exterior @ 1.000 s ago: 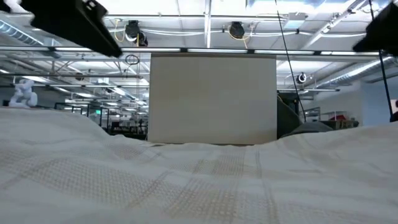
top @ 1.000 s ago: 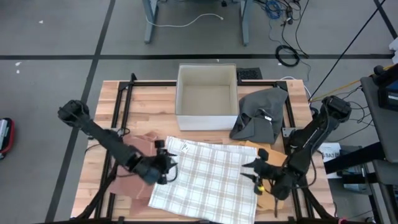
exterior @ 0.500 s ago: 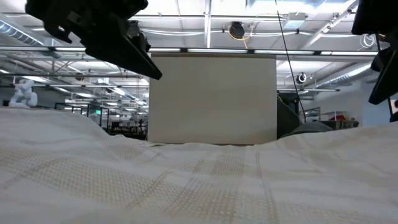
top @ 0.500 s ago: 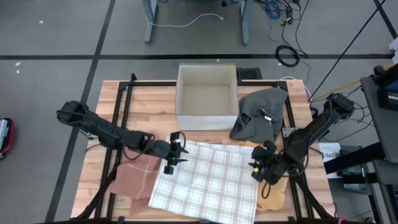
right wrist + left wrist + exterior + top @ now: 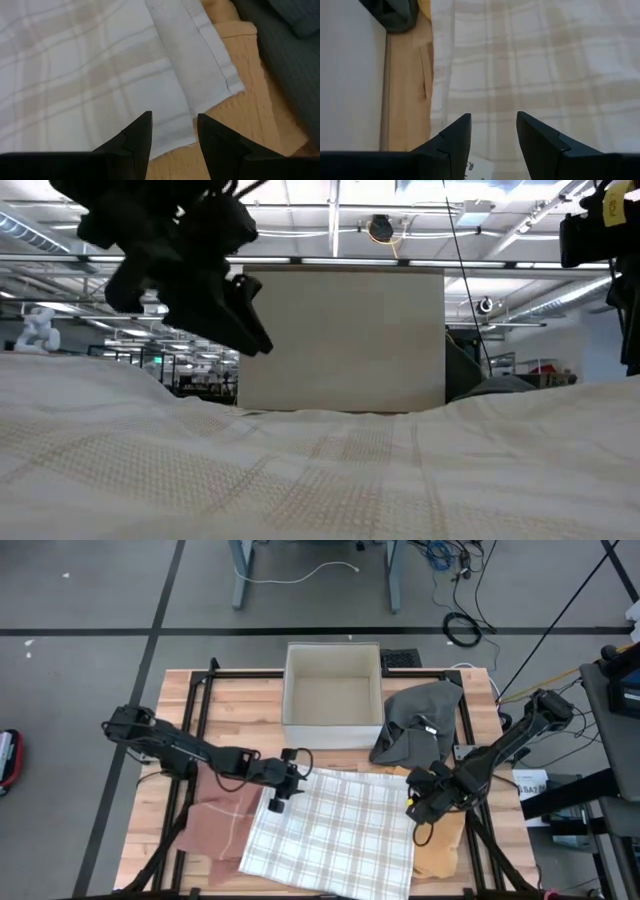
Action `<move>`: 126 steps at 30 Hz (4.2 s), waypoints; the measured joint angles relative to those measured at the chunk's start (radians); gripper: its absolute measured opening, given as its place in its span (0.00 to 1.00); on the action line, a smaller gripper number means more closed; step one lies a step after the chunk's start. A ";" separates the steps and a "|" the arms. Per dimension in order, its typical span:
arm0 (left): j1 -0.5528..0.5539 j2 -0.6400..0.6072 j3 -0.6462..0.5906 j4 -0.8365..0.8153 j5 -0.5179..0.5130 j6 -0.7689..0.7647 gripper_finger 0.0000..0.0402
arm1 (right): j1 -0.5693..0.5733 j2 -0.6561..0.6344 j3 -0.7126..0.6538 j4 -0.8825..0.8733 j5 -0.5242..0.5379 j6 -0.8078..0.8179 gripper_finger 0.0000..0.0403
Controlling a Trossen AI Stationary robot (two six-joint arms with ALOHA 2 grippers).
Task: Fold towel
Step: Fold the white patterned towel
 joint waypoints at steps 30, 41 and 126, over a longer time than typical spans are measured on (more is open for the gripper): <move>0.016 0.080 0.000 0.046 0.089 0.041 0.41 | -0.082 0.050 -0.043 0.124 -0.144 -0.140 0.03; 0.016 0.080 0.000 0.065 0.096 0.056 0.41 | -0.089 0.049 0.133 -0.074 -0.102 -0.201 0.00; 0.422 -0.154 -0.028 -0.551 0.341 -0.214 0.41 | -0.217 0.094 0.206 -0.131 -0.049 -0.465 0.00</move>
